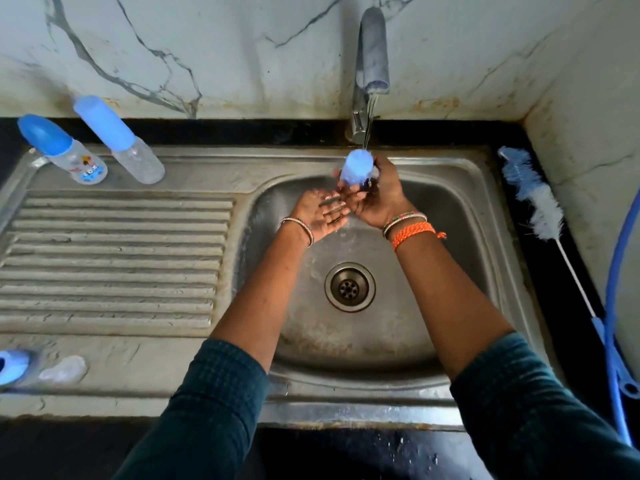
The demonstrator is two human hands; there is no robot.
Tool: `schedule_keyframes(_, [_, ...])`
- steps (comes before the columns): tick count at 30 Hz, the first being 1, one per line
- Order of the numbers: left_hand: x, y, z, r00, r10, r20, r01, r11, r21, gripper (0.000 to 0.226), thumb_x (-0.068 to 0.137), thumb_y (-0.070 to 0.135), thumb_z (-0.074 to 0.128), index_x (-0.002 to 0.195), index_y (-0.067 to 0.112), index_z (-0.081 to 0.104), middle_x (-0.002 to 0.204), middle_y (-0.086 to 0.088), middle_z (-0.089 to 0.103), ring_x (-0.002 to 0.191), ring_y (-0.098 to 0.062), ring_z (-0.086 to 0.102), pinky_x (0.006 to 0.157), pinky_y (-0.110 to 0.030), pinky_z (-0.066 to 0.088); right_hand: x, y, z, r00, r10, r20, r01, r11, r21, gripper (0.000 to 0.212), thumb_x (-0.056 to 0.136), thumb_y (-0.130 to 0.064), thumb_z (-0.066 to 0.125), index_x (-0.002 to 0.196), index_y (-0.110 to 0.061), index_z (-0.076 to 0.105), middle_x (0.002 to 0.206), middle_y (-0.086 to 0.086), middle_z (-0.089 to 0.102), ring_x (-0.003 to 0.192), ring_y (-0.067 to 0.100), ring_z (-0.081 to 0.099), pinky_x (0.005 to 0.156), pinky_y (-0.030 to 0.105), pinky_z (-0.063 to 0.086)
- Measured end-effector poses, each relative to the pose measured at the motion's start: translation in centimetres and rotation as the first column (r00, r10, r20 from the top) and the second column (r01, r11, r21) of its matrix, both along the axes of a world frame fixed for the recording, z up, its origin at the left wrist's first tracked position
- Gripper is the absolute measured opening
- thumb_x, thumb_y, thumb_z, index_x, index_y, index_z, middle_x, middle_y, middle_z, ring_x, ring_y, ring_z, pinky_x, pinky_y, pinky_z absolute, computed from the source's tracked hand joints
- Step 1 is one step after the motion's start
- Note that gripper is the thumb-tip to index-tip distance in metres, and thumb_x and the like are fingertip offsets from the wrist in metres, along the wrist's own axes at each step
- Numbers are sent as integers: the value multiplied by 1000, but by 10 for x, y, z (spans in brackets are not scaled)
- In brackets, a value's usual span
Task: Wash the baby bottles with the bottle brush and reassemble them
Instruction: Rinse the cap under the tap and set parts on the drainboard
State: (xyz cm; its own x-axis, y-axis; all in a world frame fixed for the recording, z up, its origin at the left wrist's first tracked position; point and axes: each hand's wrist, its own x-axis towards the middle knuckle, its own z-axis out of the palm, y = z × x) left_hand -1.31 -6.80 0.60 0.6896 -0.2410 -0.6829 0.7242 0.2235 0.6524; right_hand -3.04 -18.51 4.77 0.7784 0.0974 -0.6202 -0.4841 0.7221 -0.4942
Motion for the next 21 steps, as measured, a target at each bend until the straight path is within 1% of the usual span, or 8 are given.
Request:
schedule_keyframes(2, [0, -3, 12, 1000, 4, 18, -2, 997, -72, 24, 91, 20, 38, 82, 10, 58, 80, -9, 68, 70, -22, 66, 76, -34, 51, 1, 2, 0, 998, 60, 13, -60, 997, -38, 58, 96, -53, 34, 87, 1, 55, 50, 10, 56, 28, 11, 48, 26, 16, 33])
schedule_keyframes(4, [2, -7, 23, 997, 65, 50, -57, 989, -136, 32, 95, 27, 35, 75, 10, 54, 60, -8, 59, 51, -22, 59, 62, -32, 52, 5, 8, -3, 995, 100, 10, -92, 950, -299, 59, 98, -55, 32, 92, -3, 60, 59, 12, 64, 37, 13, 55, 33, 18, 40])
schedule_keyframes(7, [1, -16, 30, 991, 22, 129, -13, 998, -67, 48, 98, 44, 27, 80, 10, 55, 53, -6, 59, 43, -17, 56, 56, -30, 49, 9, 13, -21, 985, 159, 59, -48, 595, -803, 48, 100, -48, 36, 115, -6, 54, 106, 18, 66, 84, 27, 64, 70, 37, 54])
schedule_keyframes(9, [0, -20, 28, 981, 15, 192, -19, 1000, 16, 51, 100, 46, 24, 83, 10, 56, 56, -6, 63, 45, -16, 60, 48, -28, 53, 7, 13, -28, 976, 162, 142, 37, 526, -850, 36, 98, -45, 42, 107, -12, 52, 107, 15, 65, 96, 29, 63, 86, 46, 52])
schedule_keyframes(13, [0, -22, 24, 965, 88, 246, -111, 990, 83, 39, 100, 40, 33, 85, 12, 56, 75, -11, 63, 64, -22, 64, 58, -32, 57, 3, 8, -22, 969, 95, 227, 125, 607, -785, 23, 91, -37, 61, 85, -15, 66, 90, 10, 71, 84, 25, 68, 79, 41, 56])
schedule_keyframes(17, [-8, -26, 27, 937, 60, 345, -96, 992, 87, 21, 95, 26, 48, 88, 10, 59, 83, -12, 62, 67, -19, 64, 57, -31, 57, 6, -1, -16, 951, 34, 307, 270, 388, -881, 42, 92, -37, 60, 70, -1, 62, 71, 14, 63, 65, 23, 56, 65, 35, 48])
schedule_keyframes(19, [-10, -31, 30, 920, 30, 390, -78, 991, 108, 20, 96, 16, 44, 83, 9, 57, 76, -12, 60, 56, -15, 62, 50, -28, 55, 7, -1, -14, 941, 52, 334, 287, 396, -872, 45, 95, -33, 56, 76, 7, 63, 77, 20, 65, 68, 28, 57, 65, 33, 47])
schedule_keyframes(21, [-9, -33, 33, 937, 24, 348, -85, 983, 160, 27, 98, 16, 39, 75, 10, 52, 62, -9, 55, 38, -9, 53, 40, -22, 45, 3, 2, -11, 914, 195, 356, 251, 416, -874, 40, 96, -30, 56, 72, 1, 63, 71, 11, 62, 63, 19, 55, 59, 27, 43])
